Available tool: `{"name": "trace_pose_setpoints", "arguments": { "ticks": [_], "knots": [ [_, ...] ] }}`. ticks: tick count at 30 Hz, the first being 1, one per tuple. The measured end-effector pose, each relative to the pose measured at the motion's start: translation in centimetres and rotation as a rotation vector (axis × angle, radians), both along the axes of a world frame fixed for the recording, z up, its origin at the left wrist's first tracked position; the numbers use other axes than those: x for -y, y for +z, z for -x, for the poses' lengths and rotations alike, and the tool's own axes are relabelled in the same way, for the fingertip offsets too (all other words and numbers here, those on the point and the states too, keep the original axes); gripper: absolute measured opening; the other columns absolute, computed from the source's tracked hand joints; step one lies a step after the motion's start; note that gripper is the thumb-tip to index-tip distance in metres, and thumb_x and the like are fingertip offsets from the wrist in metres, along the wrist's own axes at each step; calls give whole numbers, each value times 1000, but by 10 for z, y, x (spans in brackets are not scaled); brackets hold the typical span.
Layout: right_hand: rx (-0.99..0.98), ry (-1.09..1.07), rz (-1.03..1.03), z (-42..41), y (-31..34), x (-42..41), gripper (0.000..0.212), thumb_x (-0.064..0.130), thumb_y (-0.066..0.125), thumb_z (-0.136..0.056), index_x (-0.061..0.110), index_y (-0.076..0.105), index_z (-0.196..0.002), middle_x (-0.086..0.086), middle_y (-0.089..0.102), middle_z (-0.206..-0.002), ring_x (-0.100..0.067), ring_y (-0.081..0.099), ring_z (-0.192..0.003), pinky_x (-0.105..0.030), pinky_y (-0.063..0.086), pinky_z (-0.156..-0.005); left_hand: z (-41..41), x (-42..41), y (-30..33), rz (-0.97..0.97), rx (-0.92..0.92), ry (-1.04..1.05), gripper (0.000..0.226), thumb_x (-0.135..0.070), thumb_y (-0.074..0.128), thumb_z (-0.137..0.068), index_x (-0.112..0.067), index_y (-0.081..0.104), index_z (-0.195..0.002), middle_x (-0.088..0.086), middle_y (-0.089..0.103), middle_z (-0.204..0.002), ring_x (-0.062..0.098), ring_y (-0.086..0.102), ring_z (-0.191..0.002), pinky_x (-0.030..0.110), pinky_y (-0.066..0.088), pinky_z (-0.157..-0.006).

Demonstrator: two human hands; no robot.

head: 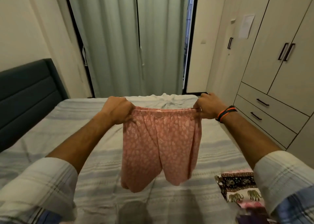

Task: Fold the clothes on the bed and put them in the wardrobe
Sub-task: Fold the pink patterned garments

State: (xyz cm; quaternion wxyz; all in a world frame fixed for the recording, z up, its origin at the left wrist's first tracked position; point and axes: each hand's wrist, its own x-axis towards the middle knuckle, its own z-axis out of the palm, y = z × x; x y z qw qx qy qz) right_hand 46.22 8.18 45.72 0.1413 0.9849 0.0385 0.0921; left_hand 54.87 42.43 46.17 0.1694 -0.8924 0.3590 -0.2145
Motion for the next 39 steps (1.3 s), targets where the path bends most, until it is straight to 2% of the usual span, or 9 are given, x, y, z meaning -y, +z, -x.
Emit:
{"name": "trace_pose_setpoints", "arguments": {
  "ticks": [10,14,18,22,24,28,33,36,39],
  "knots": [
    [181,-61,73,0,29,45,50,64,49,-91,22,74,-96,-5,67,-94,-25,57,-94,-35,40,-77,10,48,25,15,243,95,28,-32,32,-103,-33,60,-104,-7,66,-86,17,65,-74,30,32,-53],
    [266,30,0,14,43,55,23,34,55,-96,32,74,-107,-5,71,-97,-28,63,-91,-34,42,-77,37,68,39,-7,282,189,29,-25,32,-103,-29,60,-104,-3,52,-72,18,53,-64,30,30,-53],
    [260,112,-55,17,48,66,34,20,55,-92,40,72,-112,-2,74,-92,-26,63,-86,-33,41,-71,47,78,51,-29,327,195,31,-32,37,-102,-30,67,-97,-6,61,-80,16,51,-77,30,40,-68],
    [185,112,-146,18,46,73,15,30,60,-81,23,73,-78,2,69,-96,-26,61,-88,-40,53,-73,53,79,48,-101,387,105,28,-35,42,-99,-29,70,-104,-7,66,-109,18,49,-100,31,36,-77],
    [186,146,-224,18,43,74,26,40,55,-70,17,60,-60,1,66,-86,-27,60,-77,-40,53,-68,57,80,46,-120,385,124,30,-34,41,-100,-28,70,-105,-6,65,-109,19,48,-102,32,35,-78],
    [217,102,-268,15,34,69,45,53,62,-80,9,67,-73,-6,65,-87,-25,58,-80,-39,52,-74,58,77,43,-118,382,151,30,-33,42,-98,-26,70,-103,-1,59,-110,19,46,-103,33,34,-81],
    [271,44,-483,16,37,67,45,44,79,-77,2,68,-65,-10,64,-86,-27,60,-76,-38,50,-74,42,61,40,188,184,152,35,-48,54,-91,-21,76,-92,2,57,-109,20,50,-100,34,46,-83],
    [273,-19,-722,17,37,68,44,36,89,-66,2,64,-53,-2,63,-59,-16,58,-55,-29,46,-56,38,50,38,574,-84,181,43,-49,69,-84,-9,69,-69,4,62,-72,18,56,-67,28,46,-61],
    [287,-84,-888,15,32,63,27,21,91,-59,4,70,-56,-1,67,-64,-16,64,-66,-19,41,-50,42,48,32,907,-204,186,39,-32,76,-80,-3,62,-58,3,55,-53,14,48,-50,21,38,-48]
  ]
}}
